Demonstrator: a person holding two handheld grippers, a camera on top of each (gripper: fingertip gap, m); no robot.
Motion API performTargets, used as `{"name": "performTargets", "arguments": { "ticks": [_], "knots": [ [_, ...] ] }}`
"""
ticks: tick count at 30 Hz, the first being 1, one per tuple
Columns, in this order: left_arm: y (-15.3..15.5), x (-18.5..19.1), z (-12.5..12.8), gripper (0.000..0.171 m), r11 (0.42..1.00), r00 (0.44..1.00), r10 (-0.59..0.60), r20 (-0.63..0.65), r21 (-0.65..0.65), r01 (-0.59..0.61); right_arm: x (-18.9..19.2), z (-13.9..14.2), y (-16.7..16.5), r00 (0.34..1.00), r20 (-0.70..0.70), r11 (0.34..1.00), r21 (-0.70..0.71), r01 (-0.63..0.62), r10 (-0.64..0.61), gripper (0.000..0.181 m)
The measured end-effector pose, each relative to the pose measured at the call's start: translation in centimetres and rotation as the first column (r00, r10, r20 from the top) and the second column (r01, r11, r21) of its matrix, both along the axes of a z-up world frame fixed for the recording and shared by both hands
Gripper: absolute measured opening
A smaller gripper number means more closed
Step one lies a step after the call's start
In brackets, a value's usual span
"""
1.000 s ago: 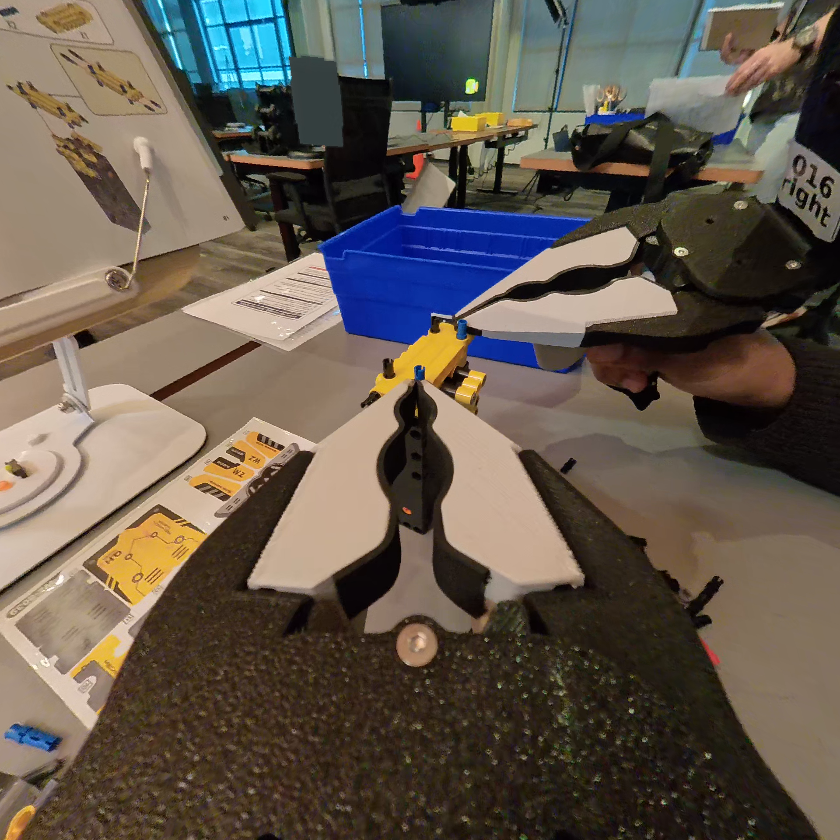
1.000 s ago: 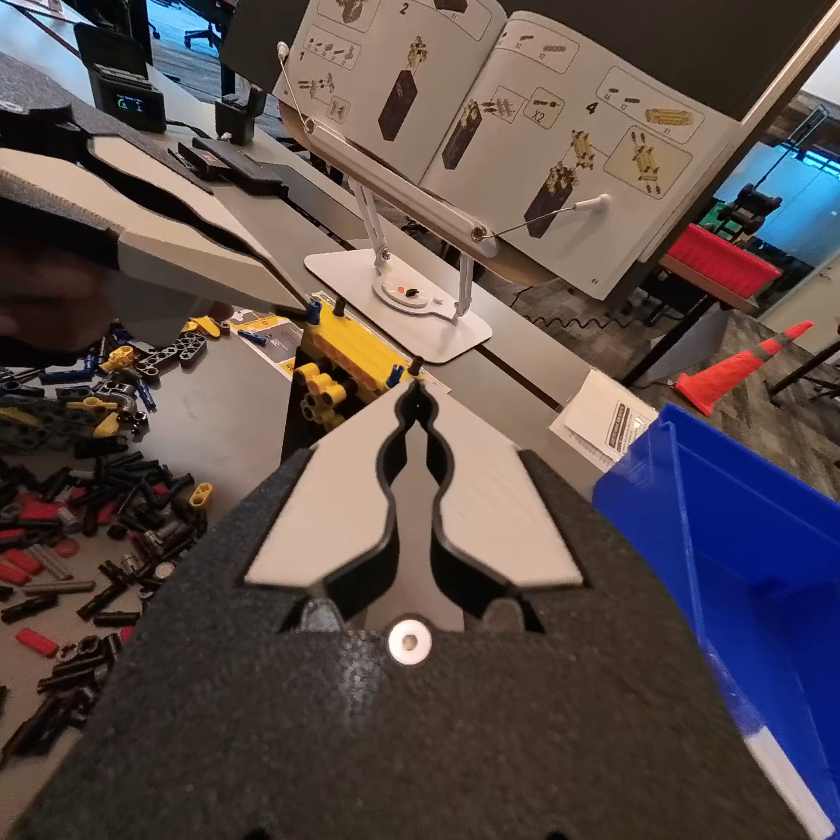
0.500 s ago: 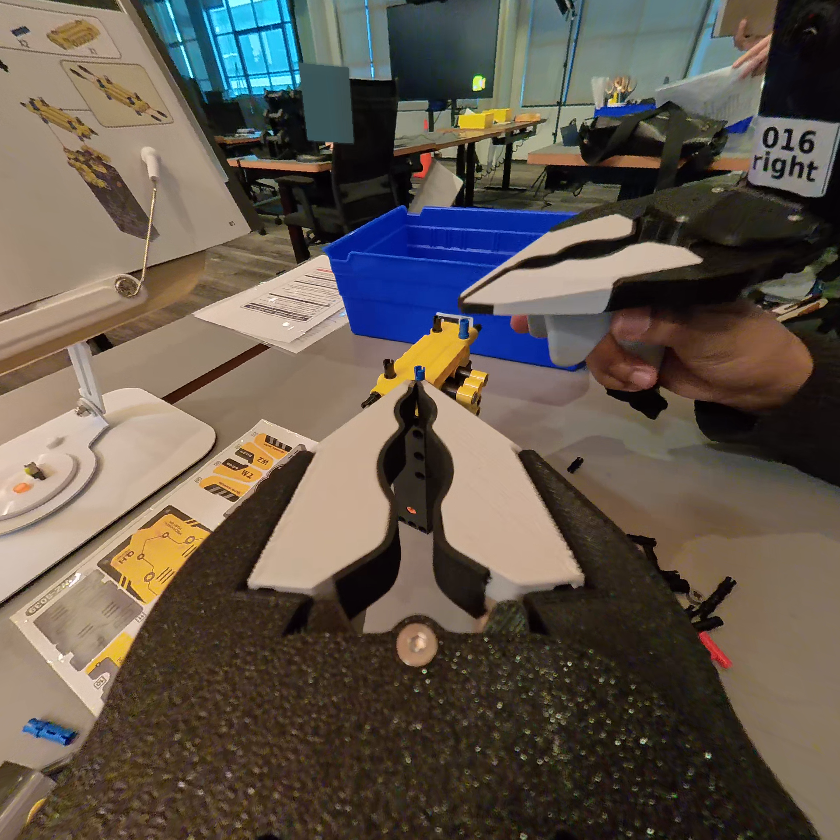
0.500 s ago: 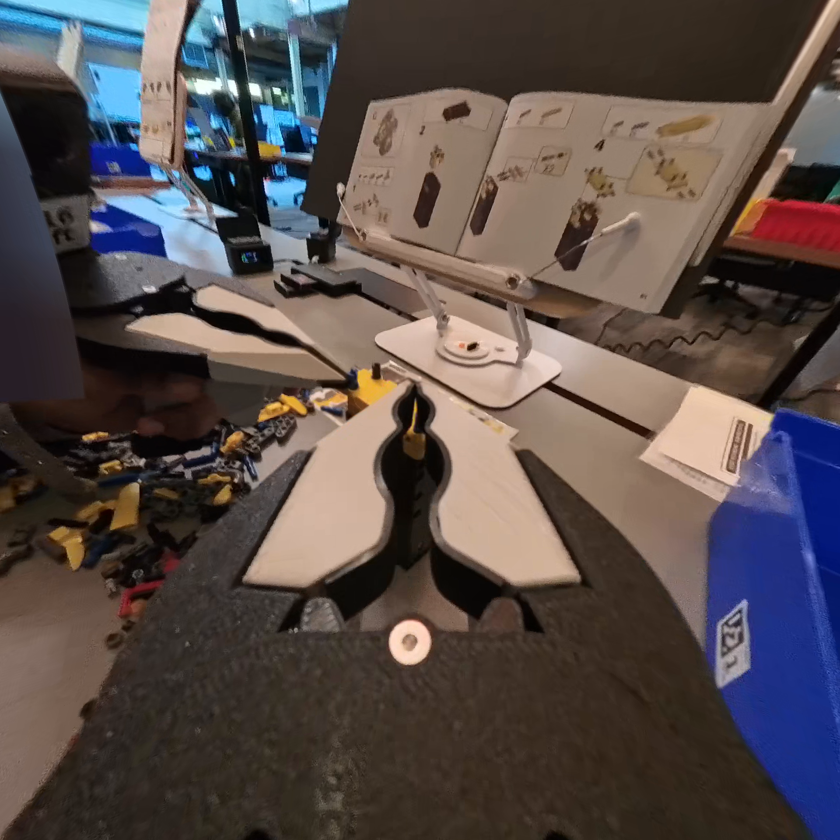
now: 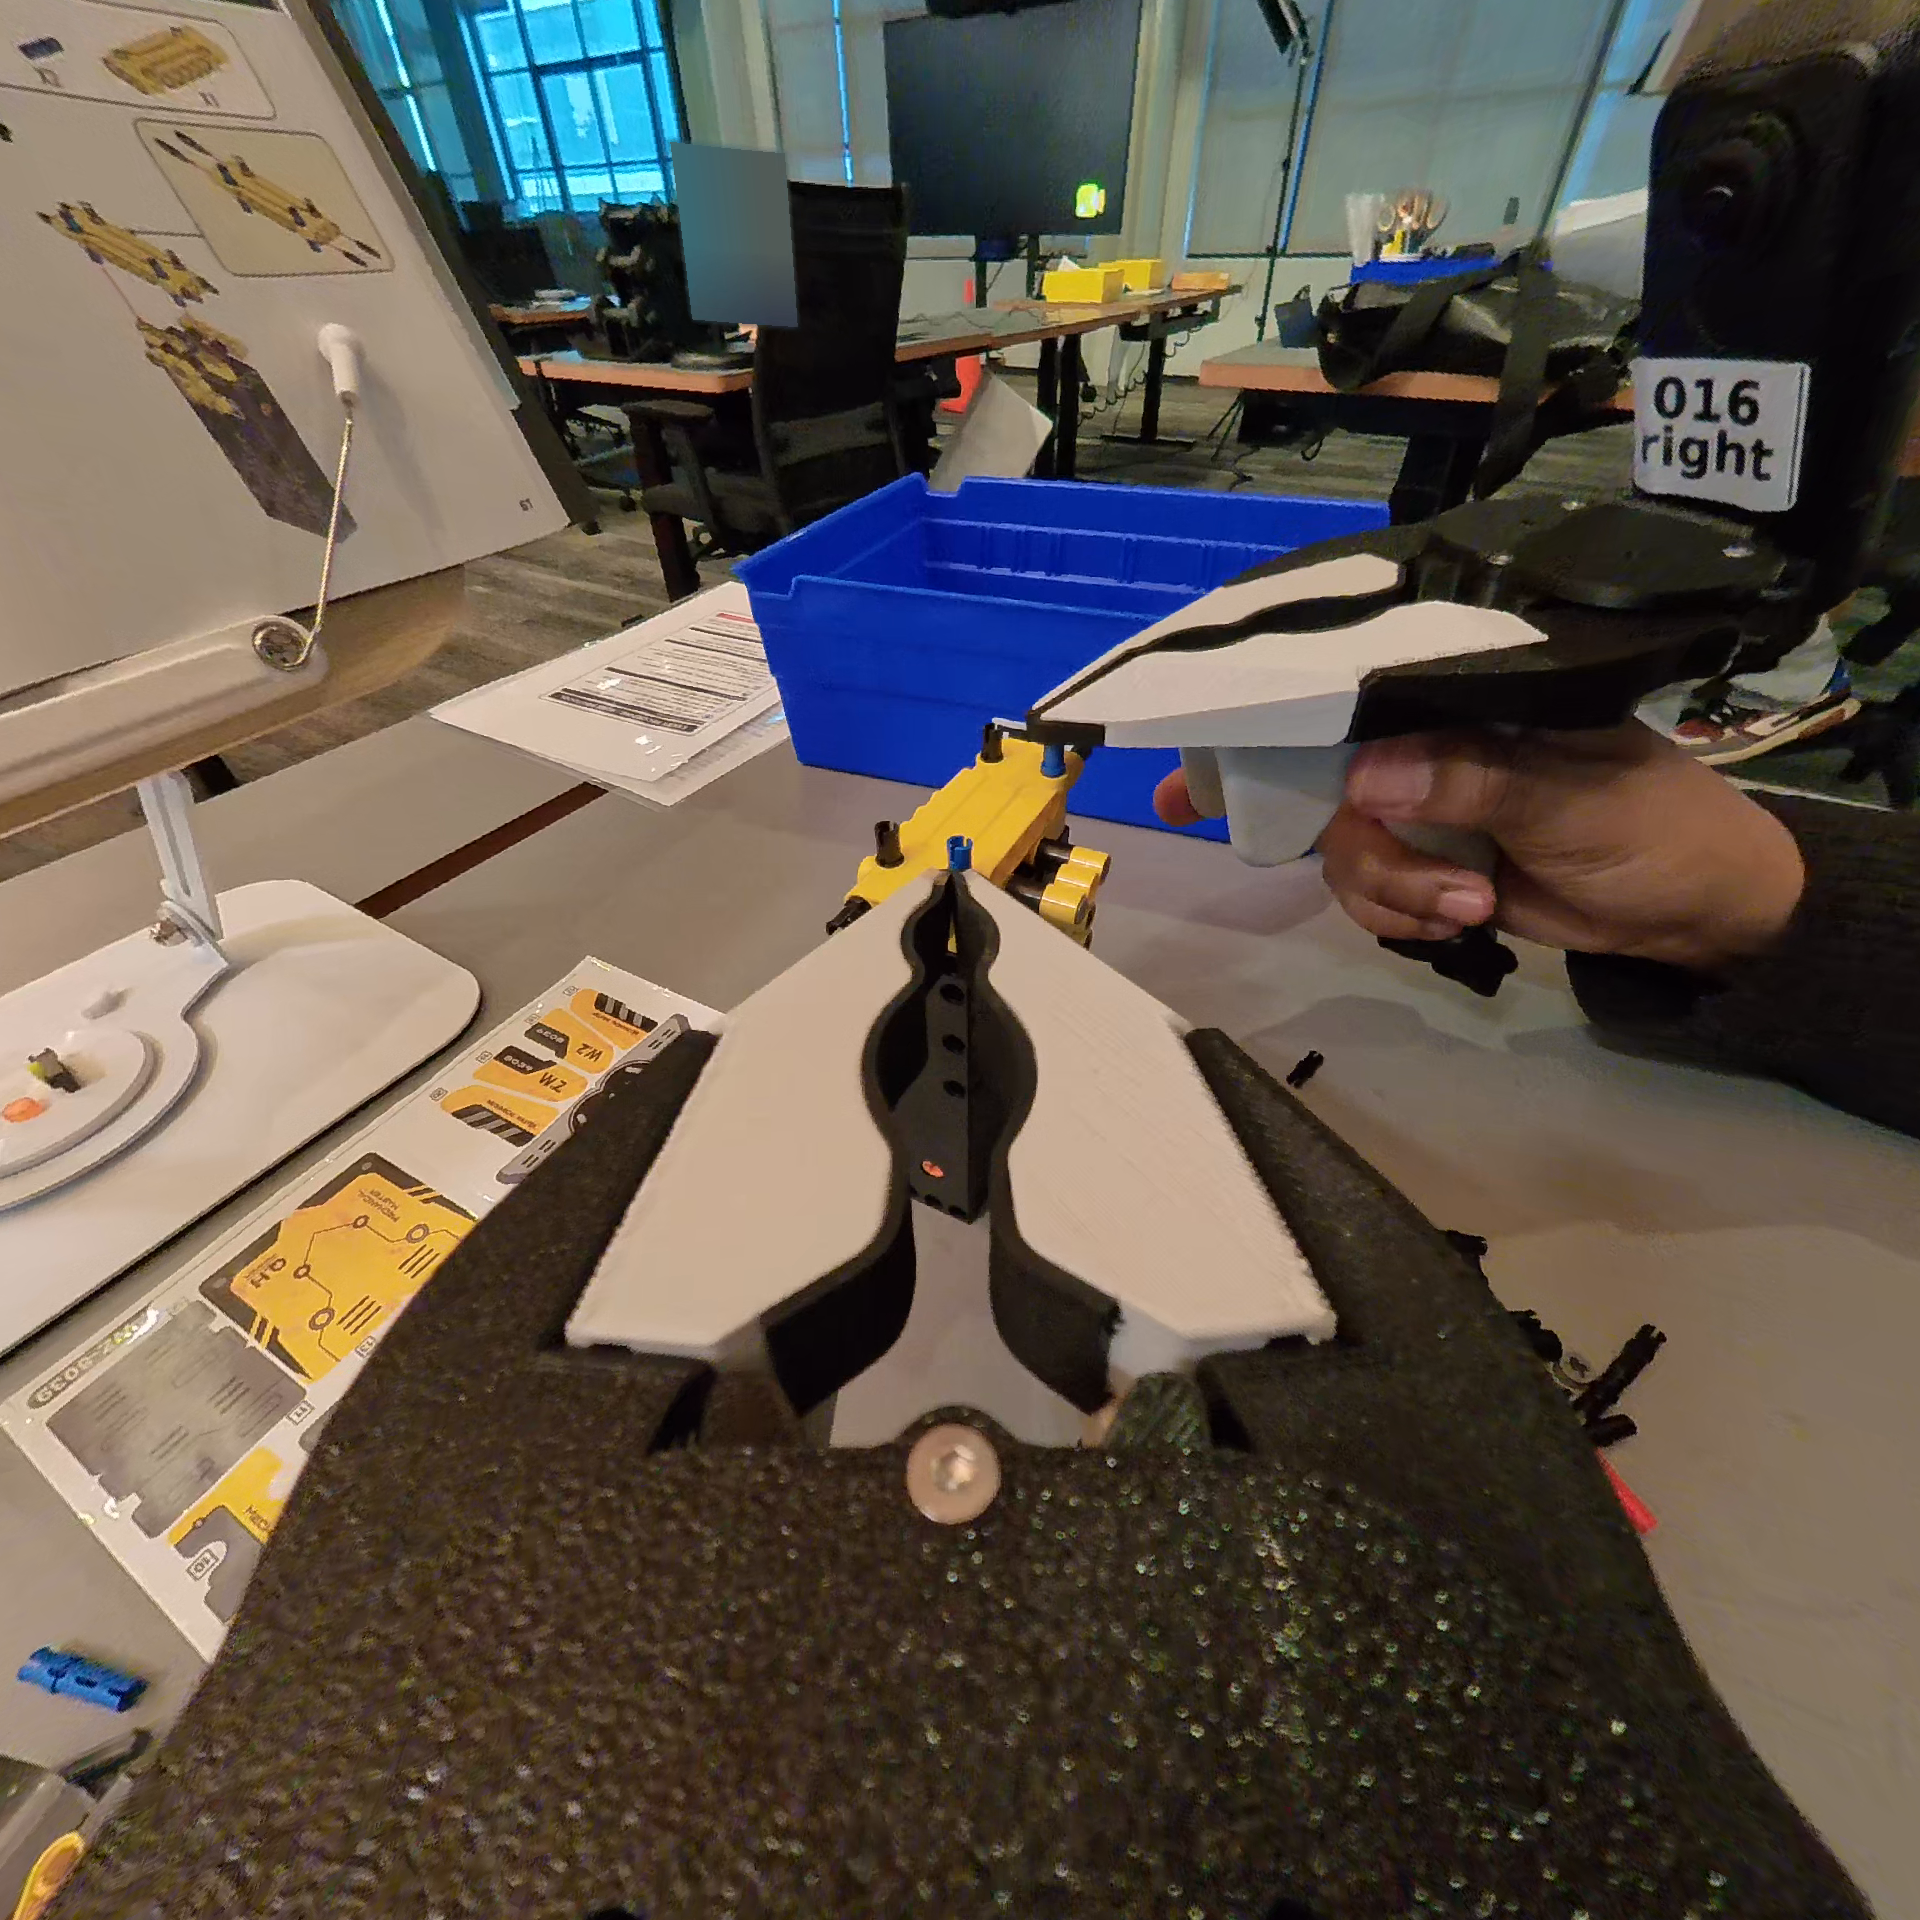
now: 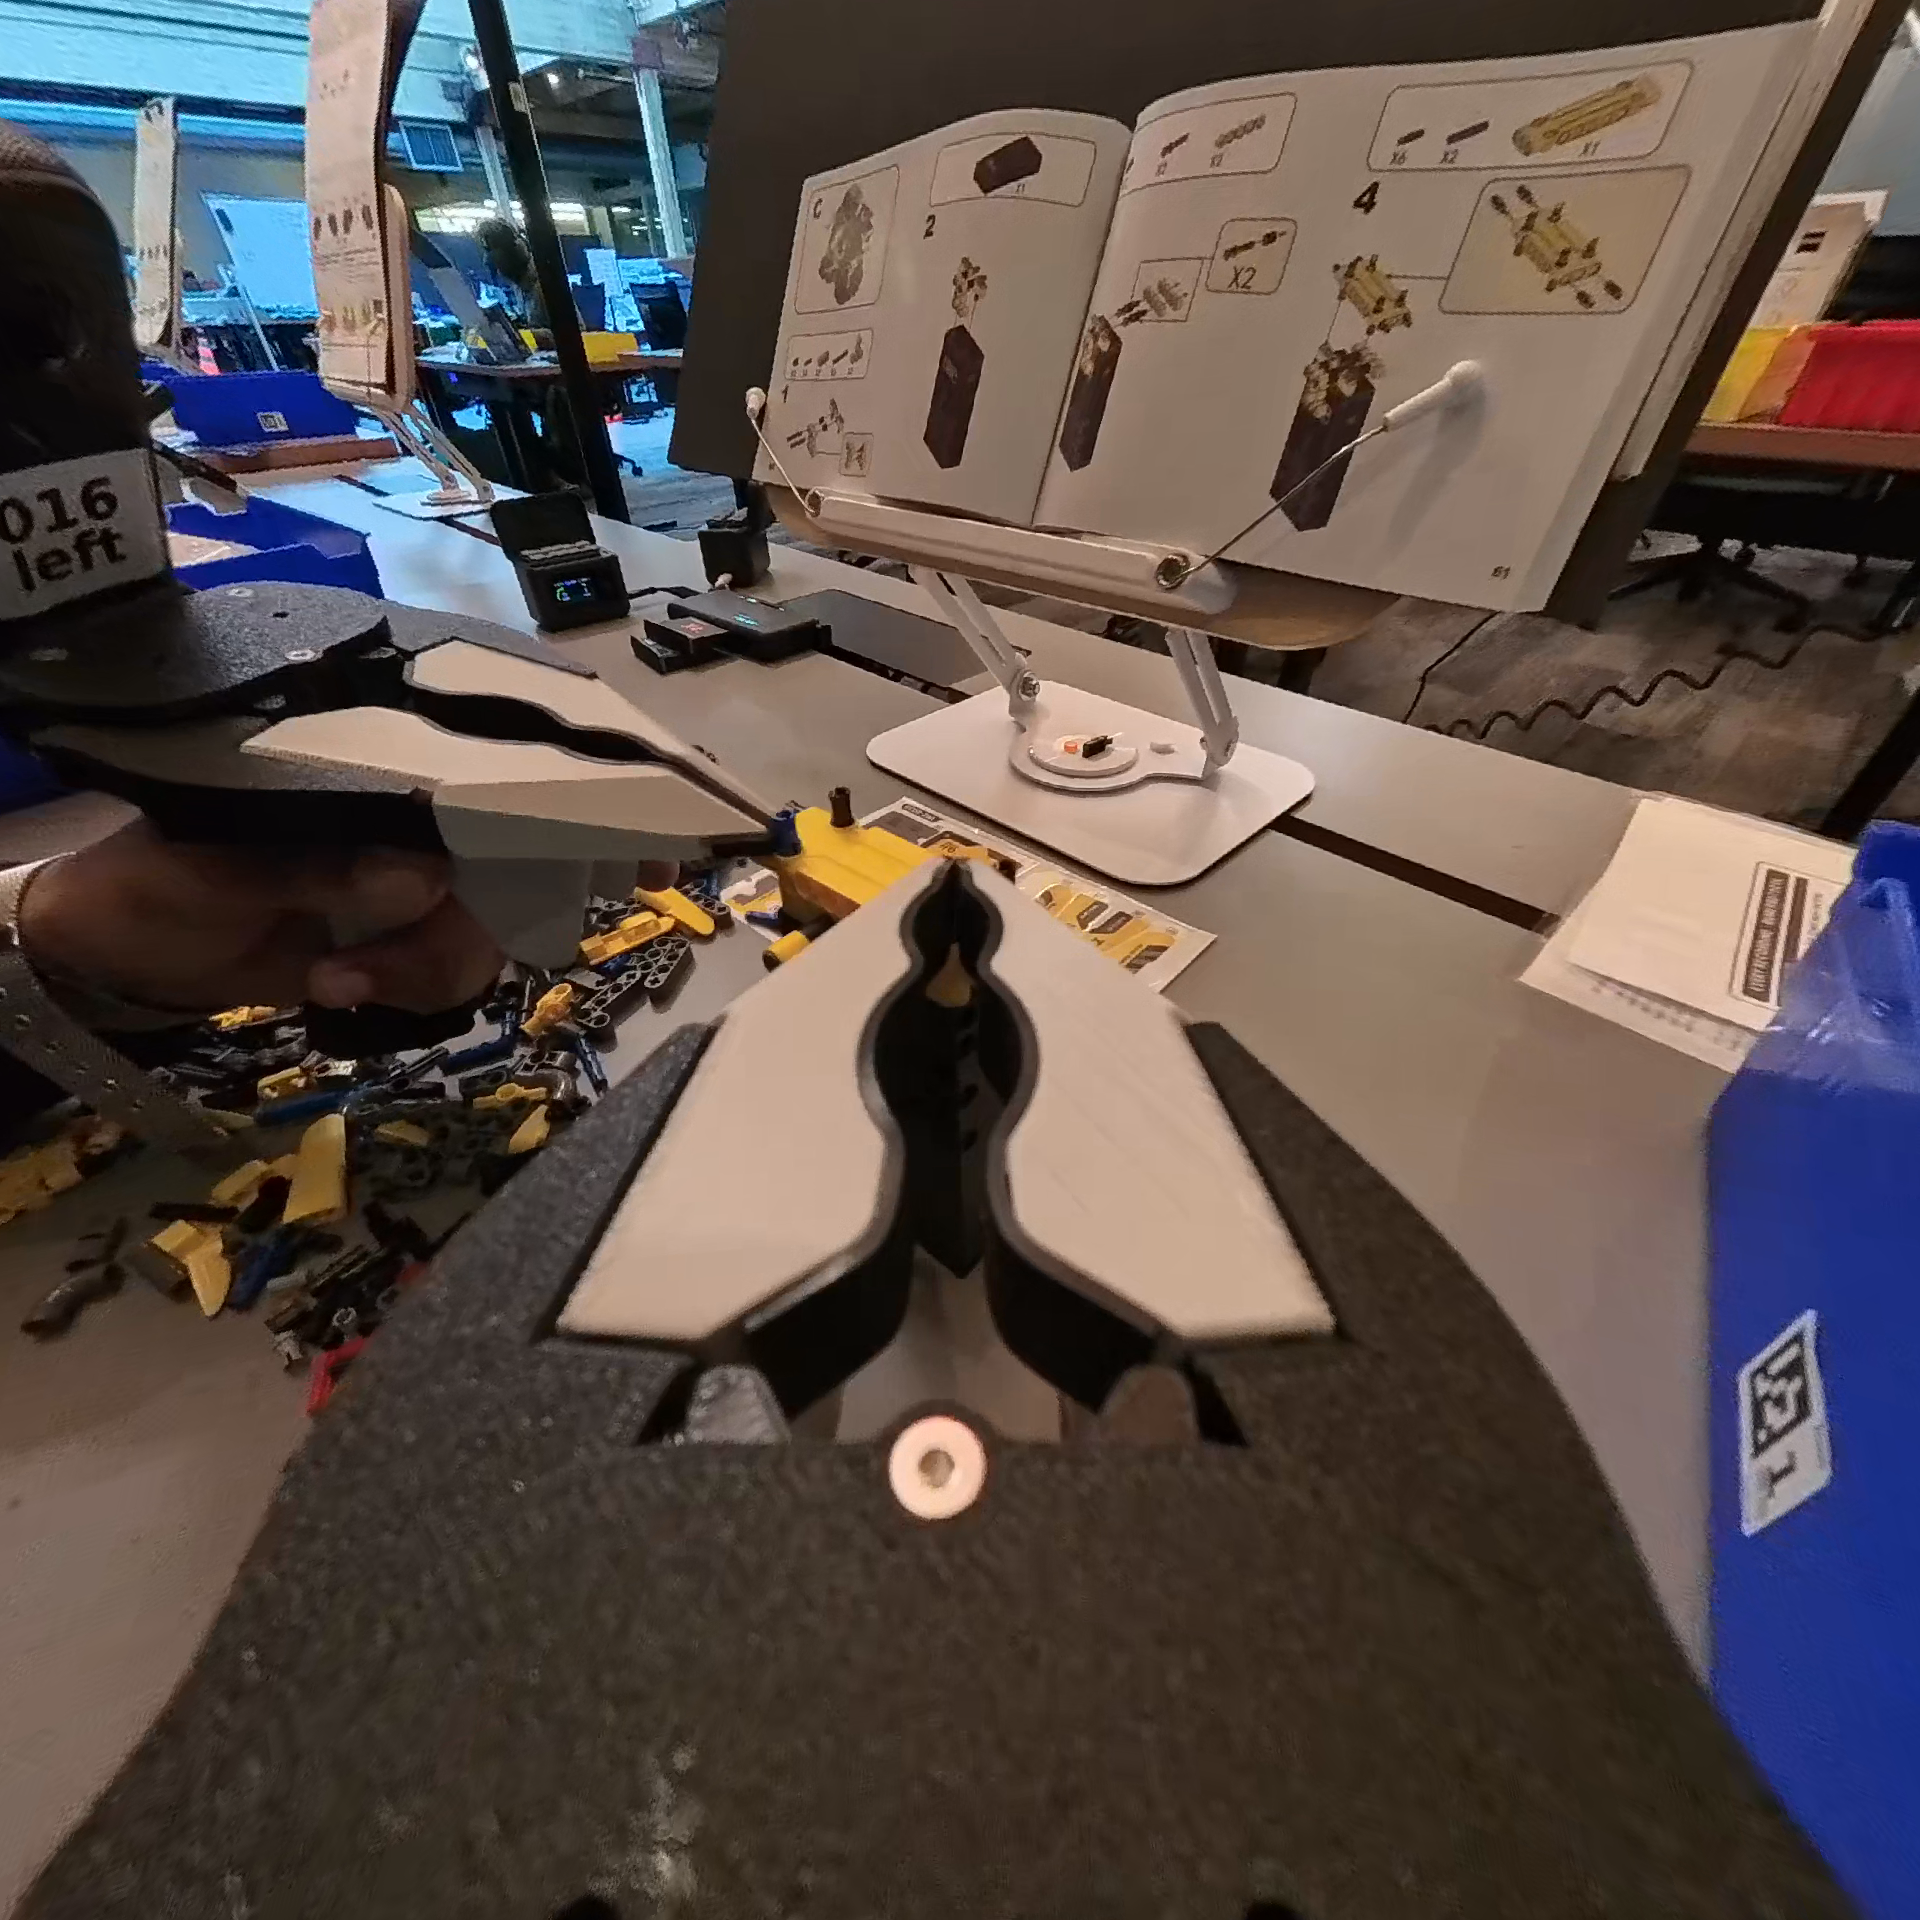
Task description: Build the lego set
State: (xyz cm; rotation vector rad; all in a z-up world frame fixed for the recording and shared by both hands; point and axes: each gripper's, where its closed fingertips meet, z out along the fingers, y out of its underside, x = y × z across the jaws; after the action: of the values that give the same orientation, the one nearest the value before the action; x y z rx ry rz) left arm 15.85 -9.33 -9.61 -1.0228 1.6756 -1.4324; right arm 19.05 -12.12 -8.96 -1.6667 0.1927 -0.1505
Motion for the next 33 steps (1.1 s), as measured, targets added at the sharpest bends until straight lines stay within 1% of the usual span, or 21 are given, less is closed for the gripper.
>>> {"name": "performTargets", "arguments": {
  "ticks": [10, 14, 16, 18, 20, 22, 25, 27, 28, 30, 33],
  "knots": [
    [0.1, 0.1, 0.0, 0.000, 1.000, 1.000, 0.008, 0.001, -0.009, -0.008, 0.0, -0.1, 0.0, 1.000, -0.027, 1.000, -0.015, 0.004, -0.005, 0.003],
    [0.1, 0.1, 0.0, 0.000, 1.000, 1.000, 0.004, -0.004, -0.005, -0.004, 0.0, -0.2, -0.1, 1.000, -0.019, 0.999, -0.045, 0.016, -0.017, 0.005],
    [0.1, 0.1, 0.0, 0.000, 1.000, 1.000, 0.004, -0.008, 0.006, -0.004, 0.0, -0.3, -0.1, 1.000, 0.000, 0.998, -0.066, 0.024, -0.024, 0.003],
    [0.1, 0.1, 0.0, 0.000, 1.000, 1.000, 0.002, -0.008, 0.005, -0.002, -0.1, -0.3, -0.1, 1.000, -0.002, 0.996, -0.085, 0.019, -0.020, 0.005],
    [0.1, 0.1, 0.0, 0.000, 1.000, 1.000, 0.000, -0.010, 0.007, 0.000, -0.3, -0.3, -0.2, 1.000, -0.007, 0.996, -0.087, 0.006, -0.006, 0.003],
    [0.2, 0.2, 0.0, 0.000, 1.000, 1.000, 0.009, -0.002, 0.020, -0.009, -0.3, -0.1, -0.2, 1.000, -0.001, 0.998, -0.057, -0.004, 0.004, 0.002],
    [0.2, 0.2, 0.0, 0.000, 0.999, 1.000, 0.021, 0.009, 0.035, -0.021, -0.5, 0.2, -0.3, 0.995, -0.083, 0.998, 0.009, -0.059, 0.060, 0.000],
    [0.4, 0.2, 0.1, 0.000, 0.999, 0.999, 0.031, 0.015, 0.025, -0.031, -0.4, 1.1, -0.8, 0.992, -0.091, 0.995, 0.068, -0.079, 0.085, 0.001],
    [0.4, 0.1, 0.4, 0.000, 0.999, 0.999, 0.031, 0.026, 0.012, -0.032, -0.3, 1.9, -1.1, 0.993, -0.078, 0.992, 0.105, -0.075, 0.083, 0.007],
    [0.7, -0.2, 1.5, 0.002, 0.999, 0.998, 0.032, 0.056, -0.030, -0.030, 0.2, 3.3, -1.9, 0.998, -0.044, 0.985, 0.168, -0.036, 0.044, 0.028],
    [1.4, -0.8, 2.9, 0.005, 0.994, 0.997, 0.025, 0.073, -0.104, -0.018, 0.3, 3.8, -2.4, 1.000, -0.008, 0.982, 0.187, -0.022, 0.024, 0.030]
  ]
}}
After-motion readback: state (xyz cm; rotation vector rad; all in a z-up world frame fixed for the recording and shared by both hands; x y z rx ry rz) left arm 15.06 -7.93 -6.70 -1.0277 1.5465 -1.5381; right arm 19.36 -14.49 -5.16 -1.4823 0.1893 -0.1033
